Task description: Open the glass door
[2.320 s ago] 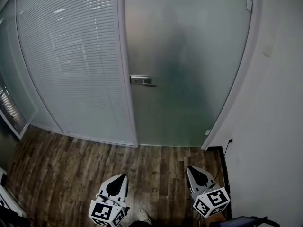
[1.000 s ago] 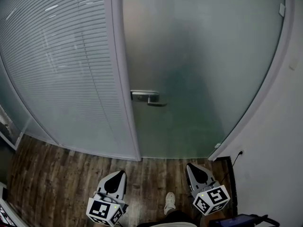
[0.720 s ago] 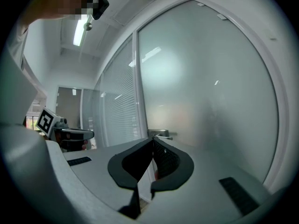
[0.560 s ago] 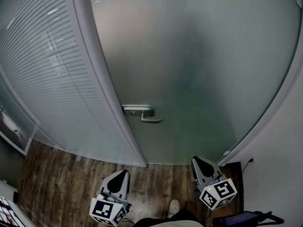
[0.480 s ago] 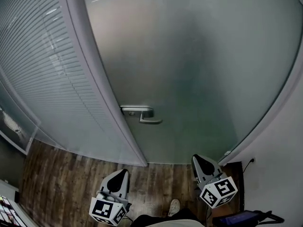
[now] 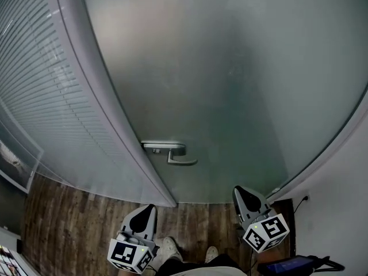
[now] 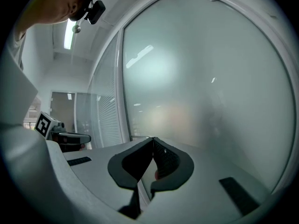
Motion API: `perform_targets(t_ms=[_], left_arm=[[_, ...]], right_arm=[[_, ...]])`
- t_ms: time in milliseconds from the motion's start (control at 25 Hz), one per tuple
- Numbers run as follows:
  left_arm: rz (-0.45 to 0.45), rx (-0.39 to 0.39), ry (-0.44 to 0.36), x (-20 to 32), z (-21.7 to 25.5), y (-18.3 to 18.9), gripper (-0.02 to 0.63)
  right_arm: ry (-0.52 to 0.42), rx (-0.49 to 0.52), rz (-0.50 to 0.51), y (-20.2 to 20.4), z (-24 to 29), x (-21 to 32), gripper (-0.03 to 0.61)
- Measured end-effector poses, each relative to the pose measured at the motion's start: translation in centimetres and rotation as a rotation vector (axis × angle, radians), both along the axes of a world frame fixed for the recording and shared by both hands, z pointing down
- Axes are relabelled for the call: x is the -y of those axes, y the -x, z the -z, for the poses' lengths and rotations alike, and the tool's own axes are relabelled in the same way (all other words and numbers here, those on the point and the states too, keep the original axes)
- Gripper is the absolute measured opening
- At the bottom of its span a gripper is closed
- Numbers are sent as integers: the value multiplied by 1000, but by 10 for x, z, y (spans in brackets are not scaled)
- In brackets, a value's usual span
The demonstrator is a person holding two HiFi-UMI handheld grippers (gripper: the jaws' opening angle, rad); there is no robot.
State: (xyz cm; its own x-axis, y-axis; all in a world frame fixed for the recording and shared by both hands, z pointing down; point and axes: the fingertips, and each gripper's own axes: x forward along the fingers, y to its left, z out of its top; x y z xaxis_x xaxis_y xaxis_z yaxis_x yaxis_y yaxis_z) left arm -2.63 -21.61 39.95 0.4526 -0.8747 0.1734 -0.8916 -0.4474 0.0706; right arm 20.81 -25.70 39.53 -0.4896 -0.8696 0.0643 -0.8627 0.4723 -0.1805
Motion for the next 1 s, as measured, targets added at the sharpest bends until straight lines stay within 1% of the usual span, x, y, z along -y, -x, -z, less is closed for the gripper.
perform_targets(t_ms=[120, 240, 400, 480, 600, 720, 840, 1000], left_arm=[[-62, -37, 9, 21, 14, 16, -2], [-115, -52, 13, 47, 13, 42, -2], [-156, -72, -1, 76, -7, 71, -2], [-169, -67, -4, 86, -16, 85, -2], [-178, -75, -7, 100, -21, 105, -2], [-174, -84, 0, 105, -28, 116, -2], [-168, -81, 3, 105, -36, 113, -2], [-136, -78, 9, 108, -28, 107, -2]], right_arm=[[11, -36, -61, 14, 23, 4, 2], [22, -59, -113, 41, 26, 15, 2], [-13, -66, -136, 76, 13, 38, 2], [-14, -59, -141, 92, 7, 44, 2], [-14, -78, -135, 111, -2, 50, 2], [-1, -89, -135, 117, -11, 55, 2], [2, -110, -133, 111, -17, 65, 2], [19, -156, -82, 105, -13, 82, 3]])
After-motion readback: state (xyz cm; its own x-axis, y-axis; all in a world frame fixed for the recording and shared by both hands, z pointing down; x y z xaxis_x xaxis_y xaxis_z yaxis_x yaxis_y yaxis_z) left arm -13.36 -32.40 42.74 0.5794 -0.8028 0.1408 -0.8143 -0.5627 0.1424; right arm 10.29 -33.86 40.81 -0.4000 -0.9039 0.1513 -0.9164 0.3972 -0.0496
